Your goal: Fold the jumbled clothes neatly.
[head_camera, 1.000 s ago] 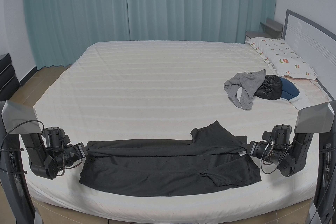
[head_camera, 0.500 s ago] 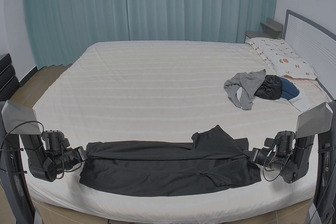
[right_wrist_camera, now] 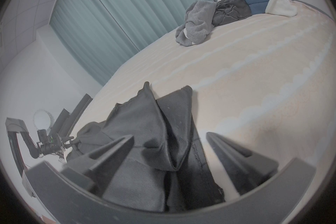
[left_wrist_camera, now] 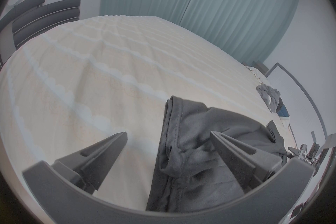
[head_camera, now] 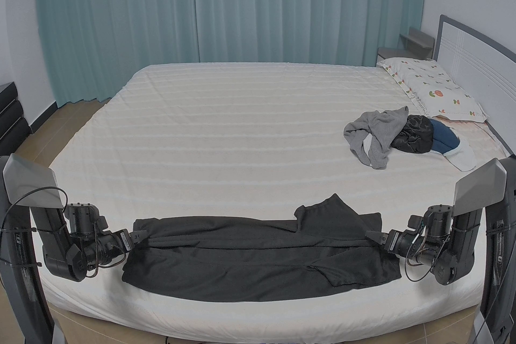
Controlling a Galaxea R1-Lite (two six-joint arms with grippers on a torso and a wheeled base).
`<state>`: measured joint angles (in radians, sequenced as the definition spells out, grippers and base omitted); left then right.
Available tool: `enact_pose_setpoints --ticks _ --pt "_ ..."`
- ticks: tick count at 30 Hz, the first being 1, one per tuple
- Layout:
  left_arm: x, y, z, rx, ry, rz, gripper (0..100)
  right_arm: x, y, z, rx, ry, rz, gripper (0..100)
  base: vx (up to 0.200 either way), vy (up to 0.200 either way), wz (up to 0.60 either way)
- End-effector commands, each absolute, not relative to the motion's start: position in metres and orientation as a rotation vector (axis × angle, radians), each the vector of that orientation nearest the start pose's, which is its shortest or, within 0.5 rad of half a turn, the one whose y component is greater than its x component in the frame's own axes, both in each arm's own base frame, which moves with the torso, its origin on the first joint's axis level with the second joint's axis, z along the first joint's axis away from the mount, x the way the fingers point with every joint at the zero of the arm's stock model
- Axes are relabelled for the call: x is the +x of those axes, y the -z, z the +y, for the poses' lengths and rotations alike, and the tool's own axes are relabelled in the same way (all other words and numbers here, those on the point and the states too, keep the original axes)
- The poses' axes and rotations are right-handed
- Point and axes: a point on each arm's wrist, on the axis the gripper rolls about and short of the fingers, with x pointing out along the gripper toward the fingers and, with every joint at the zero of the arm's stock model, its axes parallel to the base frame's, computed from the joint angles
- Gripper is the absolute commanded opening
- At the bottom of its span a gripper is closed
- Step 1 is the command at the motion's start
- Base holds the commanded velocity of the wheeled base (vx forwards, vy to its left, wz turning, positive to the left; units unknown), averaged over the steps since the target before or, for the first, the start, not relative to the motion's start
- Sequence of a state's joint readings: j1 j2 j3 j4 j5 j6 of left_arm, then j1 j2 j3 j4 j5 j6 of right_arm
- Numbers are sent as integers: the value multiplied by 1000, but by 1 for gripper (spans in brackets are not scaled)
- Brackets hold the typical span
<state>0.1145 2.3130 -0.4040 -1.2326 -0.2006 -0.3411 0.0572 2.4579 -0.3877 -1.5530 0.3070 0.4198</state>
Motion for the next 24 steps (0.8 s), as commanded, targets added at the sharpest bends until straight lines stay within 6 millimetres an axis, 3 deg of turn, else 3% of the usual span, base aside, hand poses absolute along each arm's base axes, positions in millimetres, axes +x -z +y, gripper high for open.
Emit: enact_pose_setpoints --ticks 1,7,14,17,24 --pt "301 20 33 -454 -40 620 100 313 30 19 515 -240 494 100 0 0 0" --pt "328 -6 36 -607 -58 501 100 340 14 14 618 -235 435 100 0 0 0" --pt "360 -10 36 -670 -78 593 100 370 10 17 791 -233 513 100 0 0 0" --pt "377 -18 35 -759 -102 610 100 370 12 17 851 -236 548 100 0 0 0" --pt "387 2 36 -791 -140 703 100 367 21 6 878 -212 576 100 0 0 0"
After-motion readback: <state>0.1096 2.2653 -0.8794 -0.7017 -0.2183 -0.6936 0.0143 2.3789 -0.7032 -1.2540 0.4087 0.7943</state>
